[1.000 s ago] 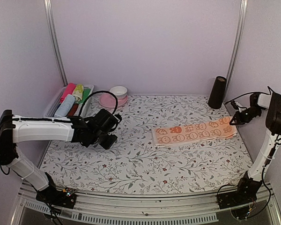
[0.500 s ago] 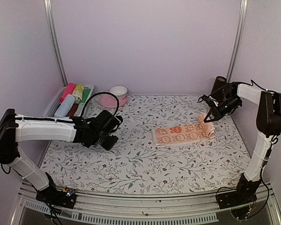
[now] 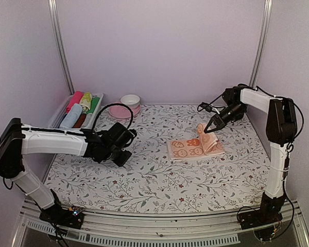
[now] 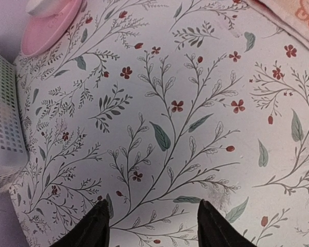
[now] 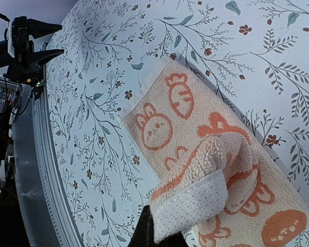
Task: Roll the towels
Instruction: Fold the towel at the center of the board.
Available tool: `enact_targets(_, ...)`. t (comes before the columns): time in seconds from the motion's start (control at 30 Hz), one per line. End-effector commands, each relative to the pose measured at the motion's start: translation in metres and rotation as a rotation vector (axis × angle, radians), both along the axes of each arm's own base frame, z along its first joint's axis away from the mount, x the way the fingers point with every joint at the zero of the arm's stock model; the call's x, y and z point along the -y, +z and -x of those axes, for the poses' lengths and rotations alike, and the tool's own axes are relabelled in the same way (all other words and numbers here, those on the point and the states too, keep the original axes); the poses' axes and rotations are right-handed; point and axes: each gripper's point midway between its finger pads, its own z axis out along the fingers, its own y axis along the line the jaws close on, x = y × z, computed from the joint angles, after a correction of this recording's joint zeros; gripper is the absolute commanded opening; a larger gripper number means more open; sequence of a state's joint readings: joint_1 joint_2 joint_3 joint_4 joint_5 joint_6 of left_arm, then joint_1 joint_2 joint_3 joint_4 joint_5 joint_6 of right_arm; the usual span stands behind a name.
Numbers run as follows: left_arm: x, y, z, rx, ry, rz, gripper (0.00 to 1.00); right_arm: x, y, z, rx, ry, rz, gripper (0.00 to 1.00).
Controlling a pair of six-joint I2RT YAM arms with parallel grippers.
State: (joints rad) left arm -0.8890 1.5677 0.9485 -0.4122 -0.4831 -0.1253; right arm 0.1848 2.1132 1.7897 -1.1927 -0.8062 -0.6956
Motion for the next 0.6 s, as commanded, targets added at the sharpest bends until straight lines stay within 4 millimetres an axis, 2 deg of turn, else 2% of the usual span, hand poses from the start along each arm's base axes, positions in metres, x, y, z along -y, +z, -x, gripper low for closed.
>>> enact_targets(0.0, 0.006, -0.006, 0.003, -0.004, -0.008, 0.008, 0.58, -0.015, 0.004, -0.003, -0.024, 0.014, -0.045, 0.02)
enact_targets(0.4, 0.009, -0.01, 0.002, -0.016, -0.012, 0.008, 0.58, -0.036, 0.005, -0.01, -0.052, 0.049, -0.118, 0.02)
enact_targets(0.57, 0.011, -0.013, 0.002, -0.023, -0.016, 0.007, 0.58, -0.046, -0.004, -0.006, -0.071, 0.075, -0.125, 0.02)
